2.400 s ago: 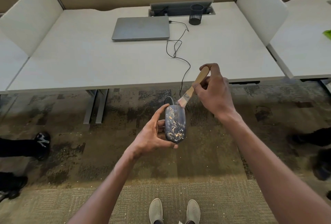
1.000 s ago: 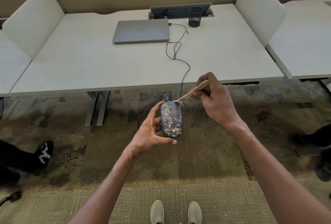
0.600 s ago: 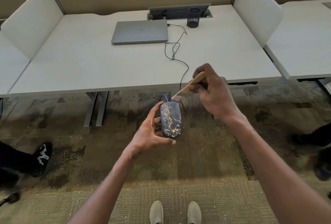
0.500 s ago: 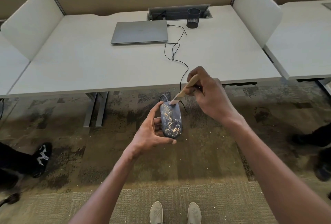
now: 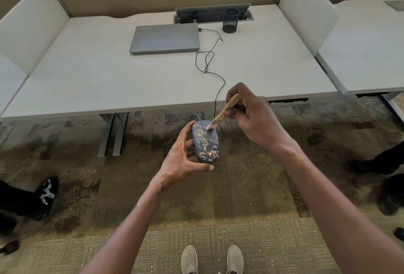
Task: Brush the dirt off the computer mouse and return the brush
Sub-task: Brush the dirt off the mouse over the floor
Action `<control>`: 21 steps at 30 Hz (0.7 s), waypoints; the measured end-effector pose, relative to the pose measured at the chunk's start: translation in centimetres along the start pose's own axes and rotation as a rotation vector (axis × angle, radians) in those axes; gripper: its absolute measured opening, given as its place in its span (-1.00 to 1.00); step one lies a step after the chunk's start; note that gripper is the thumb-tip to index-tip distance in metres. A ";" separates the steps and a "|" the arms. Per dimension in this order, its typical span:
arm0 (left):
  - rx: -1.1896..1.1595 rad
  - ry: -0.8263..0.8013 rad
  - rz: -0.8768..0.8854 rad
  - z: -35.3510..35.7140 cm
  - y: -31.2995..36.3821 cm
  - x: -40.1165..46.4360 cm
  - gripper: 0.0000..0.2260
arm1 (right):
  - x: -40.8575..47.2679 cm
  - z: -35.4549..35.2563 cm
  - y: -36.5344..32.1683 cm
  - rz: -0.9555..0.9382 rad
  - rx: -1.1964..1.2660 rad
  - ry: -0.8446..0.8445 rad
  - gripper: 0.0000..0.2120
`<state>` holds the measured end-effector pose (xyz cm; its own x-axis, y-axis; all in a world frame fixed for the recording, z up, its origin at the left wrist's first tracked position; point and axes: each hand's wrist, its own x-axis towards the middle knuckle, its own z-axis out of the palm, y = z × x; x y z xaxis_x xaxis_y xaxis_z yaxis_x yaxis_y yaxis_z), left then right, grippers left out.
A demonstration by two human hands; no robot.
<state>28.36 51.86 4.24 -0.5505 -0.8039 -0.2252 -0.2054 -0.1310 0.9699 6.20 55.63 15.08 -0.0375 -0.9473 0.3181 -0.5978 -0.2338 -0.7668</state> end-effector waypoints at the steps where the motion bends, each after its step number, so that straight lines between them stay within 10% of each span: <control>1: -0.005 0.009 -0.001 0.0 0.0 0.1 0.20 | -0.2 0.1 0.0 -0.004 0.009 -0.007 -0.63; 21: 0.032 0.075 -0.001 -0.2 0.3 1.0 0.22 | -1.7 -0.5 2.4 0.039 0.157 0.001 -0.54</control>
<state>27.91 50.96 4.30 -0.4882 -0.8452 -0.2175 -0.2327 -0.1141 0.9658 4.44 56.79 12.97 -0.0588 -0.9561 0.2872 -0.4635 -0.2287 -0.8561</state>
